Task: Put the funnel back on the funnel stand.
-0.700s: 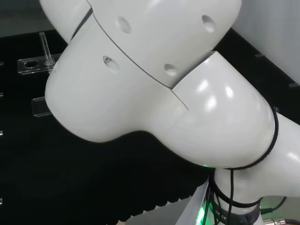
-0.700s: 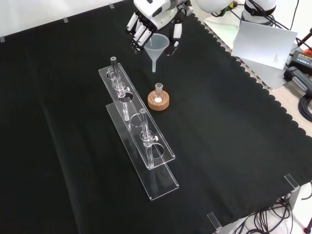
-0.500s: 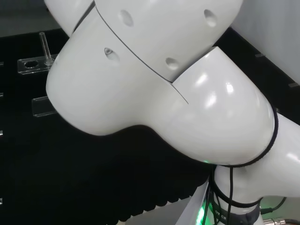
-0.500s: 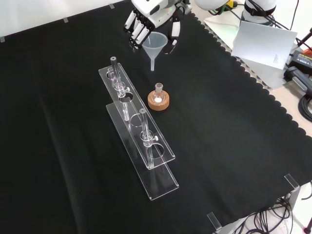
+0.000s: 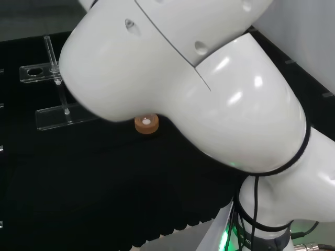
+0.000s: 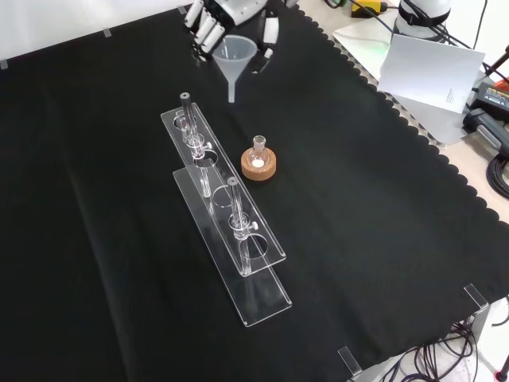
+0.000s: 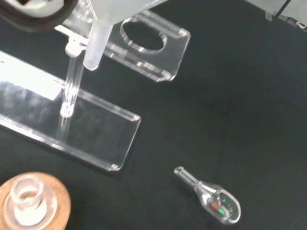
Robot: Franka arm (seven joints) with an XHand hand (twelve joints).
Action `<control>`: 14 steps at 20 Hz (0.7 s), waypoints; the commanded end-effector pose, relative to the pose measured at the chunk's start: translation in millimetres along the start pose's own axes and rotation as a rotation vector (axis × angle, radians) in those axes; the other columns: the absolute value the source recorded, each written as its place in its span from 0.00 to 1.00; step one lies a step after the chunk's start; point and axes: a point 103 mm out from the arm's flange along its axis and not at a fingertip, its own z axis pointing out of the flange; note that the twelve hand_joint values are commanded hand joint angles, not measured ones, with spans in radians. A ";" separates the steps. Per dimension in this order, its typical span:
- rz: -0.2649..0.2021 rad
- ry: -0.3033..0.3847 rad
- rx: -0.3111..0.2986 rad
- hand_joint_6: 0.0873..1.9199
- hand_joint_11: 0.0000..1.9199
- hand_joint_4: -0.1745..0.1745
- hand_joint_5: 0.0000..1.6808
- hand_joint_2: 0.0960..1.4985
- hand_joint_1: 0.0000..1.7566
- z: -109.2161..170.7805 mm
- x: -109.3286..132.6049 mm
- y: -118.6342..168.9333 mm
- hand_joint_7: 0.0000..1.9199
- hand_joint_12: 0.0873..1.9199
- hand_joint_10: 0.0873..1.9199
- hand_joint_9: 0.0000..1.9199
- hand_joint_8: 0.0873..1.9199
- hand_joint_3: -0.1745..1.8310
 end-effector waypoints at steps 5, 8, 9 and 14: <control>0.024 0.029 0.026 0.38 0.36 0.50 0.49 0.47 0.46 -5.2 -30.0 41.7 0.44 0.62 0.15 0.60 0.33 0.39; 0.016 0.041 0.030 0.38 0.36 0.50 0.49 0.47 0.46 0.1 -33.8 57.1 0.44 0.62 0.15 0.59 0.33 0.39; 0.014 0.042 0.031 0.38 0.36 0.50 0.49 0.47 0.46 1.6 -34.9 61.2 0.44 0.62 0.15 0.59 0.33 0.39; 0.002 0.050 0.041 0.38 0.36 0.50 0.49 0.47 0.46 8.2 -38.2 78.9 0.44 0.62 0.15 0.59 0.34 0.39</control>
